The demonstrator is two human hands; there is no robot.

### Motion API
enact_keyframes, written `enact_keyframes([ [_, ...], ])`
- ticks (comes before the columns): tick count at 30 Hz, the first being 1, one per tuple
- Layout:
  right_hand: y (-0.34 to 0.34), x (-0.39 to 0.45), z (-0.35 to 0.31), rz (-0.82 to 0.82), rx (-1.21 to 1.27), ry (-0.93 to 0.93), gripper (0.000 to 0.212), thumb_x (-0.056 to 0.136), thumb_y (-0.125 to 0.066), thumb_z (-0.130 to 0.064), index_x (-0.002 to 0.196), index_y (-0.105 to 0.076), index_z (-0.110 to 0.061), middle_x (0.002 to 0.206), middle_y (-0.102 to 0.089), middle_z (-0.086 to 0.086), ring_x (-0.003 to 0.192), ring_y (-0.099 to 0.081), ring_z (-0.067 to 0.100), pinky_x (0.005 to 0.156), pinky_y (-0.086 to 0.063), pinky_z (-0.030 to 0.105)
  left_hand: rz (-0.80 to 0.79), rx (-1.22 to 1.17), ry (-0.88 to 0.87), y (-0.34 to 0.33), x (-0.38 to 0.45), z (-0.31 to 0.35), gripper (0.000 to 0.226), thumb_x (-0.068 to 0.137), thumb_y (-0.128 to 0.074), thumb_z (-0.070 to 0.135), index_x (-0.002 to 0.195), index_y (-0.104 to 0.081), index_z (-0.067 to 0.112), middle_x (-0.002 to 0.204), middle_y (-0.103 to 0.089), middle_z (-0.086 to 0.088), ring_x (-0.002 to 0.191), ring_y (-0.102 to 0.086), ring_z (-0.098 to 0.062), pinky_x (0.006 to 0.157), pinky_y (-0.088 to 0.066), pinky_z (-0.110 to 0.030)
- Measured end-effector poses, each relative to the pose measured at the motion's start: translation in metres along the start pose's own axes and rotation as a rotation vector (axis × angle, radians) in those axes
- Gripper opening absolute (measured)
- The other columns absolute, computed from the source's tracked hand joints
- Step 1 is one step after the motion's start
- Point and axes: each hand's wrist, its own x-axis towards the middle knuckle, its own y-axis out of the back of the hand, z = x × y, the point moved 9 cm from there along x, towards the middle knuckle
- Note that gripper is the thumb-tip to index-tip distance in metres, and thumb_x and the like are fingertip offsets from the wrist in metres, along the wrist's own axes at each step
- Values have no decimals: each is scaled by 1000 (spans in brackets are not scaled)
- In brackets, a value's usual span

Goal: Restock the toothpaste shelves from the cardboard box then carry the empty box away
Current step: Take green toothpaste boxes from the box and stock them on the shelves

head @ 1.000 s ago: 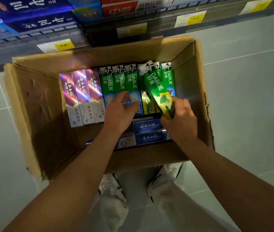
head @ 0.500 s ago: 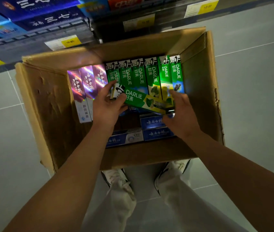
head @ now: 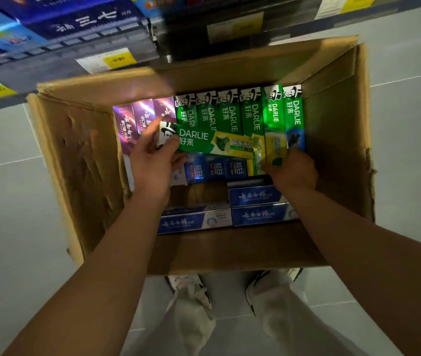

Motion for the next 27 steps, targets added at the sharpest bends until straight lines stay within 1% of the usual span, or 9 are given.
enact_keyframes([
  [4,14,-15,-4,21,135,-44,64,72,-80,-45,113,-54,-5,106,-64,8,94,-63,27,68,-46,30,-9,40,-28,-2,-11,9,44,90,-65,6,130,-57,24,129,-60,-6,92,-72,-18,72,-59,-28],
  [8,36,-40,-4,-41,492,-142,56,78,-78,-28,119,-44,-10,109,-58,6,98,-59,24,78,-51,34,74,-31,41,9,-29,19,38,89,-67,6,112,-60,35,115,-65,3,97,-70,-24,72,-58,-31],
  [11,73,-69,-5,43,628,-142,55,77,-76,-21,123,-46,-19,112,-58,0,97,-60,19,80,-53,35,131,-97,96,26,-53,33,35,87,-69,11,113,-61,34,115,-67,2,99,-70,-23,73,-58,-32],
  [13,103,-93,-10,103,648,-99,51,77,-75,-22,123,-53,-23,114,-61,-2,97,-61,18,80,-54,36,129,-88,87,36,-75,52,34,85,-70,15,111,-63,35,120,-67,-1,100,-70,-22,77,-59,-35],
  [15,137,-124,-18,149,595,-20,45,80,-71,-22,123,-57,-21,110,-62,-5,94,-60,14,75,-47,26,129,-74,74,48,-100,75,34,84,-70,17,110,-62,37,120,-67,0,99,-71,-21,79,-59,-37],
  [19,201,-209,-40,203,532,117,39,87,-62,-15,125,-54,-18,103,-59,-5,88,-57,13,72,-37,16,62,-42,50,70,-156,130,30,87,-66,16,110,-63,34,107,-72,2,94,-72,-20,76,-58,-34],
  [23,261,-313,-62,212,535,214,38,89,-63,-8,125,-52,-8,96,-56,-14,79,-50,-7,66,-36,0,53,-31,43,105,-228,187,45,86,-70,16,125,-56,31,110,-70,-3,92,-72,-24,70,-58,-31],
  [25,289,-361,-71,241,532,250,37,89,-64,-7,125,-53,-5,101,-58,-9,84,-51,-7,75,-43,5,59,-4,16,125,-266,216,47,86,-70,13,127,-55,30,108,-70,-3,89,-71,-26,67,-59,-31],
  [27,312,-407,-79,263,515,265,38,89,-65,-9,125,-54,-7,102,-58,-8,83,-51,-5,72,-39,3,58,47,-37,145,-302,244,44,85,-70,11,123,-58,28,103,-69,0,86,-70,-24,64,-59,-30],
])
